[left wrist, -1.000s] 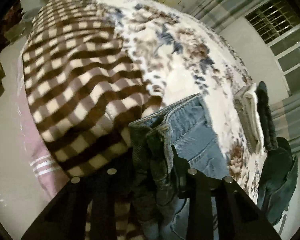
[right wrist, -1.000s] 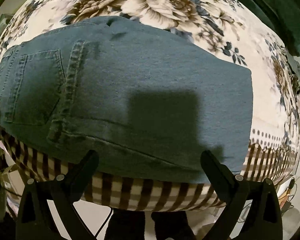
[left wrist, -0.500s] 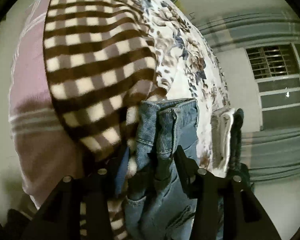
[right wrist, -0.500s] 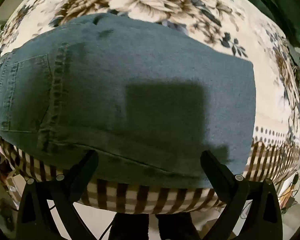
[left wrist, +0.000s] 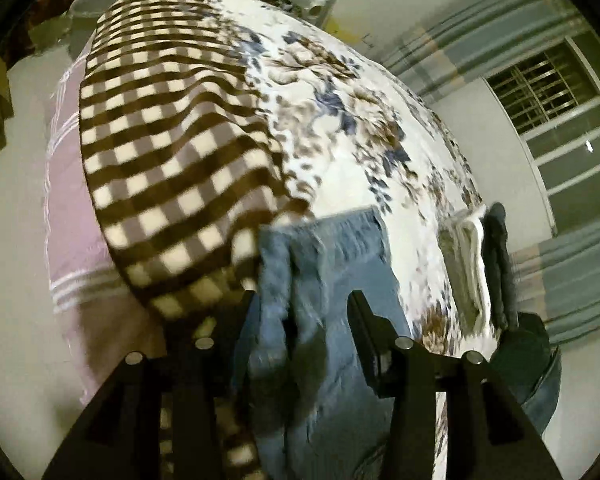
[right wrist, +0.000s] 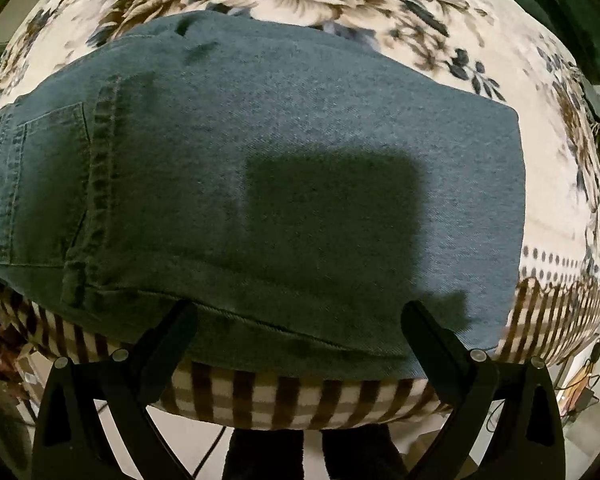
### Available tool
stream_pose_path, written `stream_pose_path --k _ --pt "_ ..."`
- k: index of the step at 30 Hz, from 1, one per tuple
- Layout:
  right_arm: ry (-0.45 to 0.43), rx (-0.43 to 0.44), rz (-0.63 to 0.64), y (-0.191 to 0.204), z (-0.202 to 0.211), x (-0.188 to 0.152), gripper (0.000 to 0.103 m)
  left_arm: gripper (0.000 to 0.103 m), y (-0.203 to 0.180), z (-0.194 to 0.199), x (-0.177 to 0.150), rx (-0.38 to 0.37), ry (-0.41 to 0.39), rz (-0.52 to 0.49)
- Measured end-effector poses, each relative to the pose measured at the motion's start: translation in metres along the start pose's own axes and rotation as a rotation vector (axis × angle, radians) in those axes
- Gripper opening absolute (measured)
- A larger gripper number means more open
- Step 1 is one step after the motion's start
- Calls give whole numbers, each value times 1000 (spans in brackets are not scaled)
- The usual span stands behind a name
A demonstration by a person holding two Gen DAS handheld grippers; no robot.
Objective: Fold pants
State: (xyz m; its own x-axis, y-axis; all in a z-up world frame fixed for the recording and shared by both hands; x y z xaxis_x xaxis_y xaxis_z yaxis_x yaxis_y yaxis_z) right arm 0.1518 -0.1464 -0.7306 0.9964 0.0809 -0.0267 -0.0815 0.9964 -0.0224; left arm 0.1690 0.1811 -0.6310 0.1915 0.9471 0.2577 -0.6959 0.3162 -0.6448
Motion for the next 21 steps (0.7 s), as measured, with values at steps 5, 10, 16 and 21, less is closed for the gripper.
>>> stream_pose_path --k 5,10,16,21 --pt "0 1 8 3 -7 3 103 43 -4 -10 -3 21 2 -38" --pt "-1 8 8 6 -12 2 103 43 19 -46 8 46 61 43" --pt "-4 23 -7 -4 -12 -1 103 30 24 -50 7 55 45 76" --pt "9 34 -30 -22 -18 -6 103 21 6 -34 1 43 -13 -37"
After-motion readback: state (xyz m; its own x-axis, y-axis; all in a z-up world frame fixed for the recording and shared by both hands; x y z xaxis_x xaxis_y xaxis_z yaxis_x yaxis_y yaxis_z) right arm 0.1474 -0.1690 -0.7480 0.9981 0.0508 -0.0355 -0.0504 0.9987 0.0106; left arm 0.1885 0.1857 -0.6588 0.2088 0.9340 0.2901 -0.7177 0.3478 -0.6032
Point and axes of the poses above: each gripper's, at about its wrist camera, not at the fingertips, and z roughly against the way its jaws point, y to its left, x to its top, the point moved 6 cm from there along -z, roughly the way its jaws point, and after that the axes turned 5 degrees about z, right-handed, at the moved point
